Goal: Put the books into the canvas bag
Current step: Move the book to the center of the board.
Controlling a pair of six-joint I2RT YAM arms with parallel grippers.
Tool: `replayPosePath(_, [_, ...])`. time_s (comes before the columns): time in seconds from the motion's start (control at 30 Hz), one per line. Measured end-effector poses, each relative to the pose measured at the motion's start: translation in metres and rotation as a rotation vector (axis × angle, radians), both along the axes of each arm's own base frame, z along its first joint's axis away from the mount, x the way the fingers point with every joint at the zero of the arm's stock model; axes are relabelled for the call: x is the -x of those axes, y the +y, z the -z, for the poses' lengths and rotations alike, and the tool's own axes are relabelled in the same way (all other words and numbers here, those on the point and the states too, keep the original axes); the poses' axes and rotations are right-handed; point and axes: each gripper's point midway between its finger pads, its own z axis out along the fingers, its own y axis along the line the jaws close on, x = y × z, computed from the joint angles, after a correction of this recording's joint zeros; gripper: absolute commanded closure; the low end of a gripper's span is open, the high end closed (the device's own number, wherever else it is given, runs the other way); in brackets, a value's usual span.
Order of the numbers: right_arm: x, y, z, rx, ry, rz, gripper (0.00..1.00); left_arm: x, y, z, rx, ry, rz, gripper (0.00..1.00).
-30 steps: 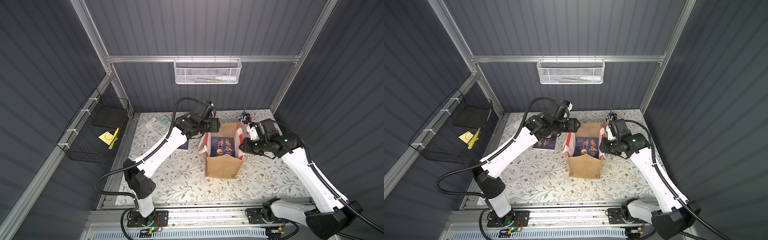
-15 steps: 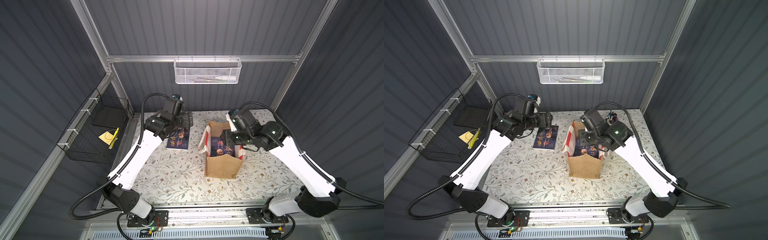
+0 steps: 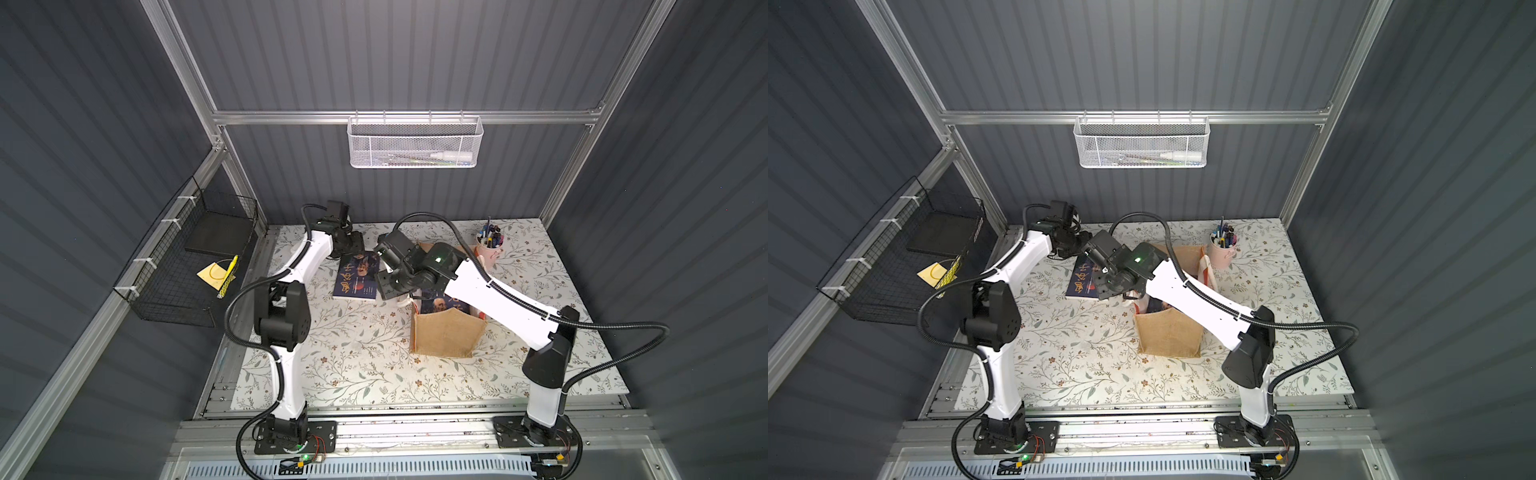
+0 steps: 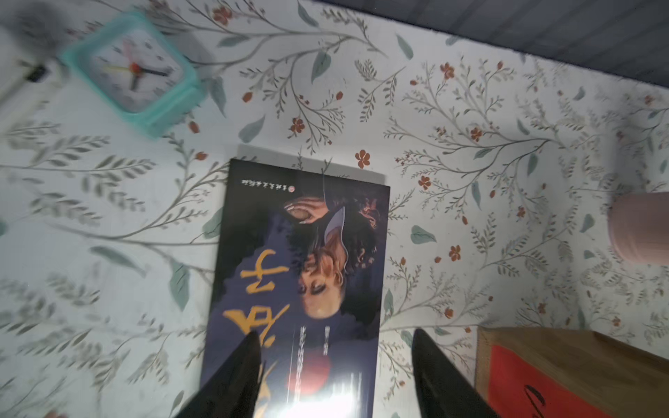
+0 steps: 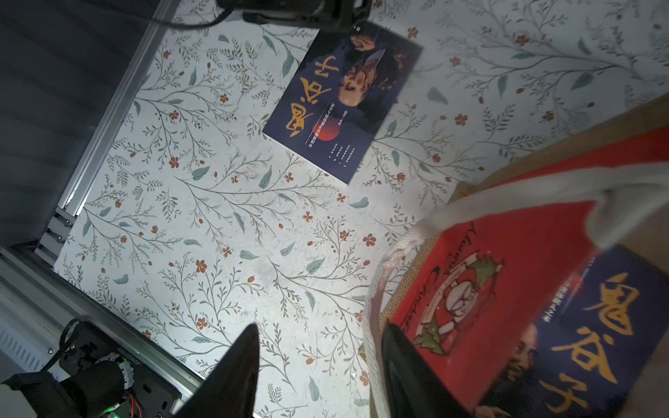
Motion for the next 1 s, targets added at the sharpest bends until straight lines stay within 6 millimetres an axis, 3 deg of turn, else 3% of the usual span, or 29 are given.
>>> replayPosePath(0.13, [-0.002,0.006,0.016,0.015,0.020,-0.019,0.44,-0.040,-0.013,0.040,-0.004,0.007,0.029,0.44])
replayPosePath(0.27, [-0.005,0.006,0.027,0.011,0.040,-0.025,0.44,-0.079,-0.022,0.065,-0.012,-0.033,0.051,0.46])
replayPosePath(0.37, [-0.010,0.003,0.036,0.009,0.053,-0.018,0.44,-0.087,-0.022,0.087,-0.031,-0.032,0.066,0.50])
replayPosePath(0.5, [-0.014,-0.002,0.048,0.011,0.076,-0.007,0.44,-0.087,-0.020,0.093,-0.044,-0.027,0.072,0.53])
replayPosePath(0.67, [-0.019,-0.003,0.049,-0.005,0.083,-0.003,0.44,-0.081,-0.026,0.096,-0.026,-0.024,0.103,0.57])
replayPosePath(0.77, [-0.020,-0.006,0.052,-0.001,0.089,0.003,0.44,-0.066,-0.030,0.097,-0.027,0.003,0.141,0.59])
replayPosePath(0.87, [-0.020,-0.013,0.055,0.002,0.091,0.016,0.43,-0.043,-0.045,0.099,-0.038,0.033,0.206,0.61])
replayPosePath(1.0, [-0.018,-0.032,0.047,-0.007,0.091,0.048,0.43,0.007,-0.079,0.101,-0.052,0.089,0.320,0.62])
